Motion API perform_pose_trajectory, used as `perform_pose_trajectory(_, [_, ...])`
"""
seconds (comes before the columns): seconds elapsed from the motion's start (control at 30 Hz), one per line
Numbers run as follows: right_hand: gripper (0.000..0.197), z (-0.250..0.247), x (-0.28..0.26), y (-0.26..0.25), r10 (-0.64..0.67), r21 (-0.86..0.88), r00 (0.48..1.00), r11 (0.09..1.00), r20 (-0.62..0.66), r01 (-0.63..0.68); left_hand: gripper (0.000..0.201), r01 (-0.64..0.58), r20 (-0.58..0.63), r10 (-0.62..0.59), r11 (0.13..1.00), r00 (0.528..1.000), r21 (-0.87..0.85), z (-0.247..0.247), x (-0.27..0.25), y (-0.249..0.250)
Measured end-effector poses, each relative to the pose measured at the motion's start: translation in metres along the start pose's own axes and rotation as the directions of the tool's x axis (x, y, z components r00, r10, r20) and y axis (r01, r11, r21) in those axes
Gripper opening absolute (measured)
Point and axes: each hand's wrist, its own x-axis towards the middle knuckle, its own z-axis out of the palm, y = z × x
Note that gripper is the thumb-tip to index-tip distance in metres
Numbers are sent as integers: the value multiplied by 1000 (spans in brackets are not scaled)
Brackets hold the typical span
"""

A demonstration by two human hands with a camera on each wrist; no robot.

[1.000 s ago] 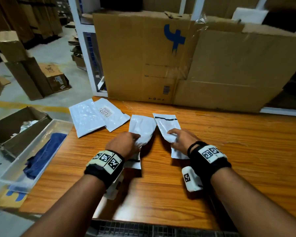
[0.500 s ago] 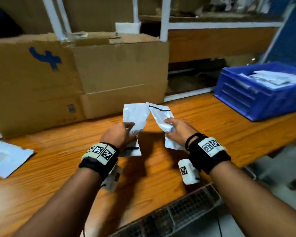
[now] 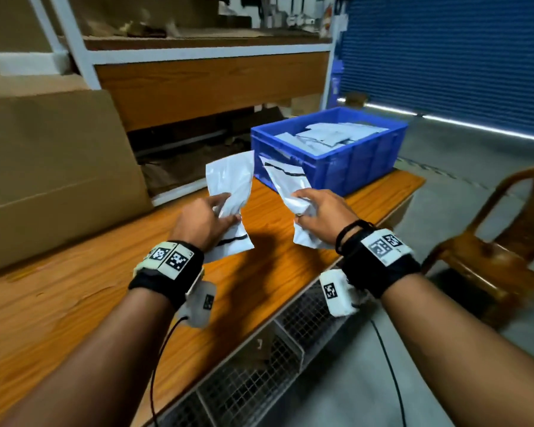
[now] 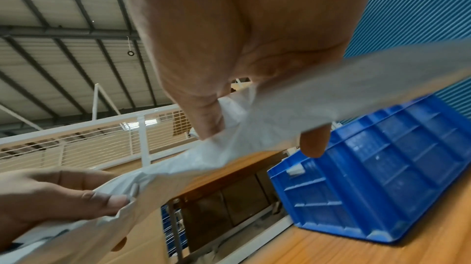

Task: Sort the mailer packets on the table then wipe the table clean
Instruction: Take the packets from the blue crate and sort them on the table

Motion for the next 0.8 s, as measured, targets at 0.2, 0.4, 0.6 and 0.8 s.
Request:
perform_pose_trajectory(0.2, [49, -66, 54, 58, 16, -11, 995, 1000, -100, -17, 54, -76, -24, 74, 994, 997, -85, 43, 74, 78])
perform_pose_trajectory(0.4, [47, -122, 143, 115, -2, -42, 989, 999, -146, -4, 52, -63, -104, 50, 990, 993, -124, 74, 186, 133])
perform_pose_trajectory(0.6, [45, -159, 242, 160, -51, -98, 991, 994, -122, 39, 58, -42, -102, 29, 991, 994, -130, 93, 297, 195])
perform_pose_trajectory(0.8, [46, -178, 323, 176, -102, -259, 995, 960, 22, 104, 53, 15, -65, -14, 1000, 998, 5, 107, 368, 215])
